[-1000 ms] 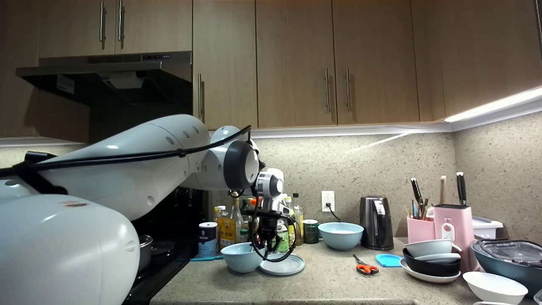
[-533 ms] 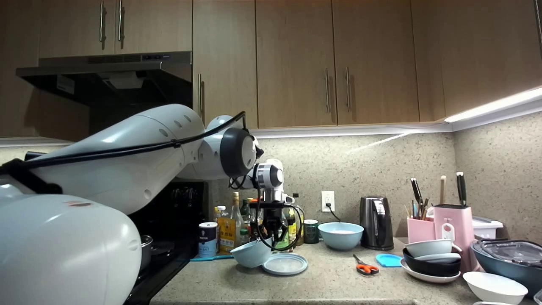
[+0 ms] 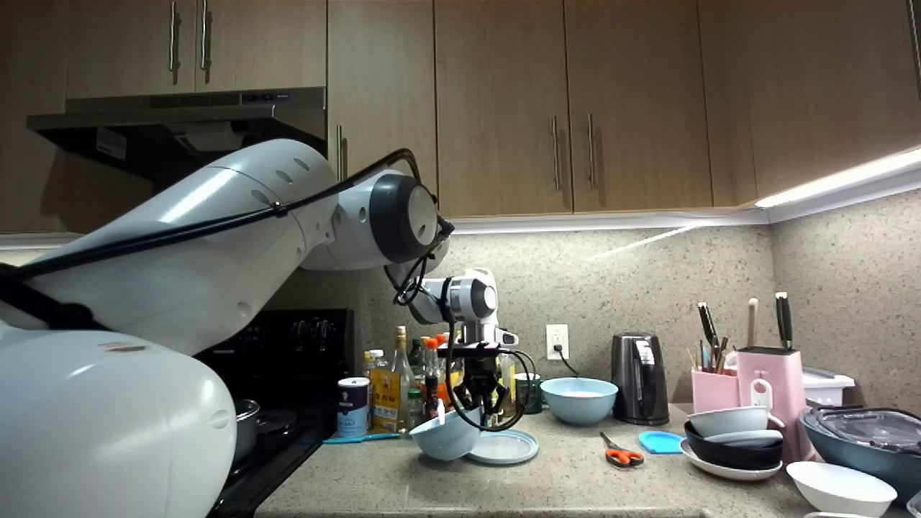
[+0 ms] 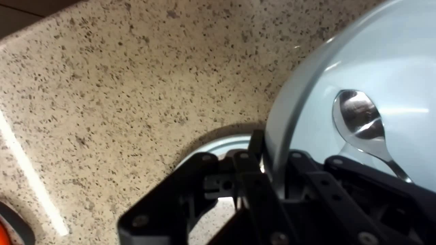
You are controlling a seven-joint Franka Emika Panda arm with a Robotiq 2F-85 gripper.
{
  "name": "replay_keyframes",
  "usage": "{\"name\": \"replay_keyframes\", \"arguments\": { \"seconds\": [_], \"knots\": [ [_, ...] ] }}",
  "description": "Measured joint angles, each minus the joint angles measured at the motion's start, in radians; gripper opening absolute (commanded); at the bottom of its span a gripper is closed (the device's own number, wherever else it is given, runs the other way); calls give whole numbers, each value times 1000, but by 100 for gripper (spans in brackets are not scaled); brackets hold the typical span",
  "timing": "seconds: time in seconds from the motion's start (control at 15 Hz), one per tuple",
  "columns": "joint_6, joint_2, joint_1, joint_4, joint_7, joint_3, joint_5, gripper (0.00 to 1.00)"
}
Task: Put the clear lunch box beside the sink and then move the blue bowl to the right
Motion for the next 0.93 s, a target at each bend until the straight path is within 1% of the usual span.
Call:
{"name": "replay_keyframes", "arguments": {
  "seconds": [0.33, 0.4, 0.53, 0.73, 0.8, 0.93],
  "knots": [
    [107, -105, -31, -192, 4, 9, 0, 7],
    [149, -123, -39, -228, 2, 18, 0, 7],
    [277, -161, -70, -311, -20, 46, 22, 7],
    [480, -210, -142, -437, -74, 93, 115, 8],
    [525, -216, -168, -466, -98, 109, 145, 8],
    [556, -217, -198, -492, -118, 124, 162, 8]
  ]
}}
